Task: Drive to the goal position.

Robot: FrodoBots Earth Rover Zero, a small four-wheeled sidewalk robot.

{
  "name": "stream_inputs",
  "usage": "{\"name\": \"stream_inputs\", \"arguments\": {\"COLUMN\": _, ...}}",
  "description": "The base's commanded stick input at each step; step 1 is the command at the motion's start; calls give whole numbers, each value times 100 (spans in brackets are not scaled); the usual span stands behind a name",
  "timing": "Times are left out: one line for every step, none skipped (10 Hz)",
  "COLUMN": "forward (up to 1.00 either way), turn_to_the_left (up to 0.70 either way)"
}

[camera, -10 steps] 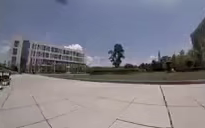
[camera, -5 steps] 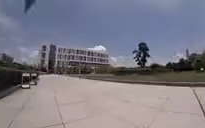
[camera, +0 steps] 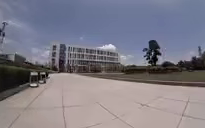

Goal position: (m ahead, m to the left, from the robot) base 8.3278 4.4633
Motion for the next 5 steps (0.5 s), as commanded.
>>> {"name": "stream_inputs", "arguments": {"forward": 50, "turn_to_the_left": 0}}
{"name": "stream_inputs", "arguments": {"forward": 50, "turn_to_the_left": 0}}
{"name": "stream_inputs", "arguments": {"forward": 50, "turn_to_the_left": 0}}
{"name": "stream_inputs", "arguments": {"forward": 50, "turn_to_the_left": 0}}
{"name": "stream_inputs", "arguments": {"forward": 50, "turn_to_the_left": 0}}
